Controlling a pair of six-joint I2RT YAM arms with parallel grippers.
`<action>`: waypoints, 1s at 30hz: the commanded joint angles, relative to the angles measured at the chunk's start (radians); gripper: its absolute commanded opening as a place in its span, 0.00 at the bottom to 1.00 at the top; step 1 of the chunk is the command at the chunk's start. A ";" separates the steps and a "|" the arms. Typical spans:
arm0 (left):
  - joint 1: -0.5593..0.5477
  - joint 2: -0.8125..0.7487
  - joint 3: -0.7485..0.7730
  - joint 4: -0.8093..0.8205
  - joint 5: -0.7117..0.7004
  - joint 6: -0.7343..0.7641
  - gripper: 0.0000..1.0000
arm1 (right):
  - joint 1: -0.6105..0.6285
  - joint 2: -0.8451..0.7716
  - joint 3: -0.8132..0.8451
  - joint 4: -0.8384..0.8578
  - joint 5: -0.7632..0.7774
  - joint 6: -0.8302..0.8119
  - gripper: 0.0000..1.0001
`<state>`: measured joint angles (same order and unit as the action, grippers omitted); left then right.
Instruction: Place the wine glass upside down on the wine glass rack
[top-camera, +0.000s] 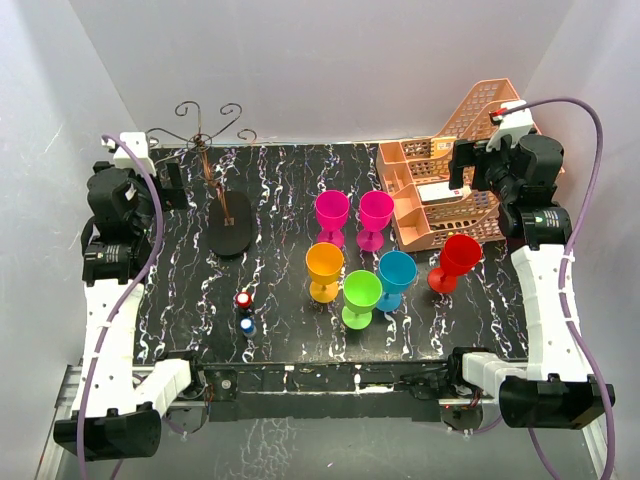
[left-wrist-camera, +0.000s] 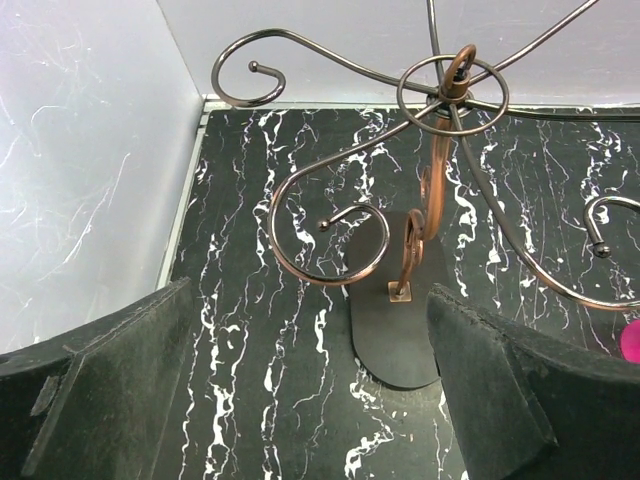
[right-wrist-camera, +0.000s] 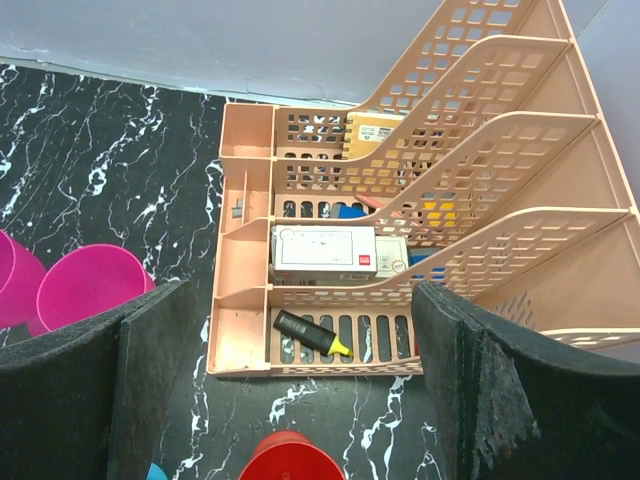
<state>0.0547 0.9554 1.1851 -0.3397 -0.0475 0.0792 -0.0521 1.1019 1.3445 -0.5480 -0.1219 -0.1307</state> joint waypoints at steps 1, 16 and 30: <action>-0.006 -0.004 0.002 0.034 0.050 0.004 0.97 | 0.009 -0.002 0.005 0.097 0.008 -0.018 0.98; -0.010 0.027 0.119 -0.087 0.364 0.026 0.94 | 0.013 0.039 0.061 0.051 -0.230 -0.116 0.98; -0.010 0.146 0.246 -0.088 0.469 -0.103 0.81 | 0.014 0.055 0.039 0.051 -0.312 -0.119 0.98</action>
<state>0.0483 1.0859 1.3983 -0.4423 0.3622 0.0250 -0.0429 1.1530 1.3521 -0.5278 -0.3824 -0.2356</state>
